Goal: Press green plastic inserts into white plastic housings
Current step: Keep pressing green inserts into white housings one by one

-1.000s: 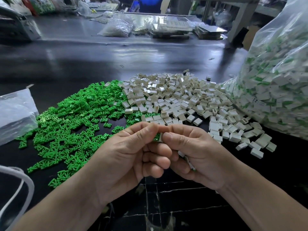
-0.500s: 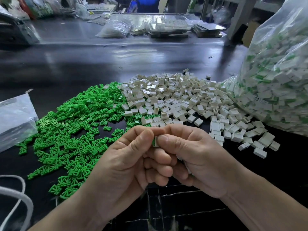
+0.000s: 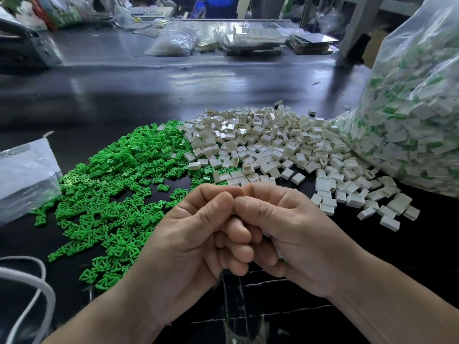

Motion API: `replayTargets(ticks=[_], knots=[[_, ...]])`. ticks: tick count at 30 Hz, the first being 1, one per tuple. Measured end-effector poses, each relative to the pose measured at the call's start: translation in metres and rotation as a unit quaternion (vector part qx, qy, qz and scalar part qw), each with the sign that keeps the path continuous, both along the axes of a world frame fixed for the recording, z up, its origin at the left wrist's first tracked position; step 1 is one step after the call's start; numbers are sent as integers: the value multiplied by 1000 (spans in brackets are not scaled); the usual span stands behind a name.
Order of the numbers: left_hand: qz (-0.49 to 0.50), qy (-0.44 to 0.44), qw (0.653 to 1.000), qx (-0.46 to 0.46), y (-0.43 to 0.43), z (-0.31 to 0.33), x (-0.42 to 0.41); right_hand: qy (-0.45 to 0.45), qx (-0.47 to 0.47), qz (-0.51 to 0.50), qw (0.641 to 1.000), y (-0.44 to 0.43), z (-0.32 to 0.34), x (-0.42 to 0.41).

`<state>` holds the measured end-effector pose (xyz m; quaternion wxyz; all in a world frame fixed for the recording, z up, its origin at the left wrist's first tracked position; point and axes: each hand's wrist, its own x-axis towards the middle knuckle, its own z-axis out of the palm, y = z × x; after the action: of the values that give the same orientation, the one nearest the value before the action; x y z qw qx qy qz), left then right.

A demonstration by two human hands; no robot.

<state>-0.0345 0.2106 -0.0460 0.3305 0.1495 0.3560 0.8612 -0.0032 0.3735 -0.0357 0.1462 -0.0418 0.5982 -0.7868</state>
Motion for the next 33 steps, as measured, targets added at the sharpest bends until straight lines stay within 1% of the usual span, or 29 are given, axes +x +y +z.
replayTargets(ticks=[9,12,14,16,17,18,19,20,21,22,23,24,25,26,27,28,29,30,33], knots=[[18,6,1000,-16,1,1,0,-4,5,-7,1000,-3,2,0],[10,29,1000,2,2,3,-2,-4,-29,-7,1000,-4,3,-3],[-9,33,999,17,-2,5,-7,-15,-75,-2,997,-4,2,-5],[30,45,998,-36,-8,6,-12,-32,-130,9,991,-2,-1,-8],[74,58,992,-86,-11,6,-14,-40,-158,14,986,0,-2,-8],[125,82,978,-144,-15,5,-16,-45,-190,18,981,3,-4,-9],[178,121,954,-210,-17,4,-17,-48,-223,20,973,5,-4,-10],[229,176,915,-282,-20,2,-18,-50,-250,17,967,8,-4,-11],[271,251,859,-354,-21,0,-18,-54,-265,12,963,9,-4,-12],[299,342,785,-422,-22,-4,-19,-58,-266,5,962,11,-4,-13],[306,437,696,-480,-21,-6,-19,-63,-260,-1,964,12,-4,-14],[292,520,609,-523,-18,-8,-20,-70,-254,-5,965,13,-4,-14],[260,582,539,-551,-15,-11,-20,-78,-253,-7,964,15,-3,-15],[221,619,489,-573,-13,-15,-21,-84,-254,-11,964,18,-3,-16],[183,640,457,-590,-10,-18,-21,-88,-255,-19,963,20,-2,-18],[153,652,437,-600,-9,-20,-21,-91,-253,-30,963,23,-1,-18],[134,663,425,-601,-8,-20,-22,-94,-246,-41,964,25,1,-19],[125,671,420,-597,-9,-19,-22,-99,-235,-51,966,26,1,-19],[128,678,429,-583,-9,-15,-22,-125,-199,-71,969,24,-1,-20]])
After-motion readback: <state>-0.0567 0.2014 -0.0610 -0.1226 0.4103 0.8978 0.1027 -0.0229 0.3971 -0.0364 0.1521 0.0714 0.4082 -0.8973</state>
